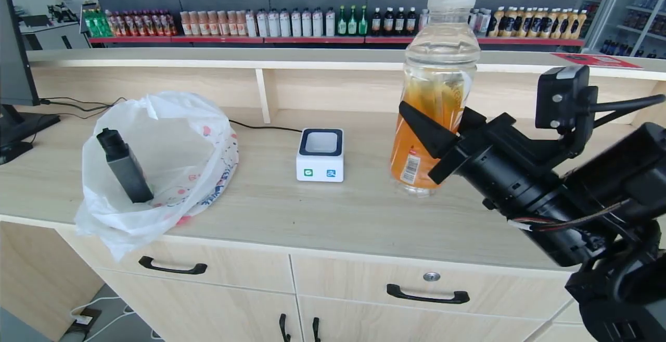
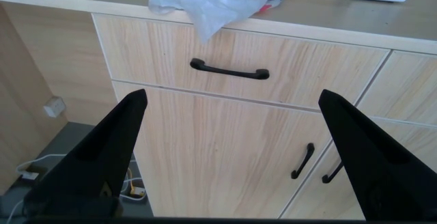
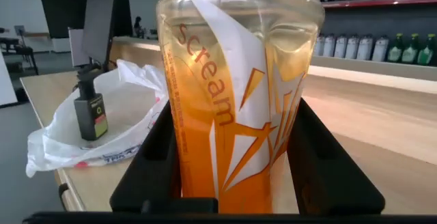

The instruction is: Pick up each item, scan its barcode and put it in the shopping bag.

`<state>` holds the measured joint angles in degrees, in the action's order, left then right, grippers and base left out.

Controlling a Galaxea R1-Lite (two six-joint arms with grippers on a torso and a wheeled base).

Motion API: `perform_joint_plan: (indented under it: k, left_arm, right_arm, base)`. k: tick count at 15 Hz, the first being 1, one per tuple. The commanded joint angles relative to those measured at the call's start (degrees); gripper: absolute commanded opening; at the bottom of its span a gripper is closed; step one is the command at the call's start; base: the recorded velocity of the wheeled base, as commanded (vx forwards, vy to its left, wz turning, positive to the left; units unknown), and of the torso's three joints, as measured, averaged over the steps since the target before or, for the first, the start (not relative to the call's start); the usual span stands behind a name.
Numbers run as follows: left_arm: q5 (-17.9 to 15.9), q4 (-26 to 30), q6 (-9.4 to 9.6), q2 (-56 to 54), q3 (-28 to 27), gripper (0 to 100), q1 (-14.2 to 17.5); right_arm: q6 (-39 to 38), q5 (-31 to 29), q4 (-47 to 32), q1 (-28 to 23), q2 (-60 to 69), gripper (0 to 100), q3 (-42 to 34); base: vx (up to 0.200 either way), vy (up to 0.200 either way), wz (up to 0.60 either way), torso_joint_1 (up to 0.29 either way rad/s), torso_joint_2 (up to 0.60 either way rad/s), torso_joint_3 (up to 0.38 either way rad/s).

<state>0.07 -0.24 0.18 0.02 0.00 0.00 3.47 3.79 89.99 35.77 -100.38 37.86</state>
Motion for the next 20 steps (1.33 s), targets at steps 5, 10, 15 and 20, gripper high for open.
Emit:
perform_joint_plan:
  k: [5, 10, 15, 20]
  left_arm:
    - [0.01, -0.02, -0.01, 0.06, 0.0, 100, 0.0]
    - [0.01, -0.02, -0.01, 0.06, 0.0, 100, 0.0]
    - [0.01, -0.02, -0.09, 0.06, 0.0, 100, 0.0]
    - [0.01, -0.02, -0.18, 0.06, 0.0, 100, 0.09]
  right_arm:
    - [3.64, -1.24, 0.01, -9.58, -3.6, 0, 4.24]
    - [3.64, -1.24, 0.01, -9.84, -2.54, 0, 3.8]
    - [3.64, -1.33, 0.01, -10.19, -2.37, 0, 4.41]
    - [3.47, -1.33, 0.01, -10.37, -2.63, 0, 4.94]
  base:
    - [0.0, 0.0, 0.0, 0.0, 0.0, 0.0]
    - [-0.12, 0.0, 0.0, 0.004, 0.0, 0.001]
    - [0.0, 0.04, 0.0, 0.001, 0.0, -0.002]
    - [0.0, 0.2, 0.0, 0.004, 0.0, -0.001]
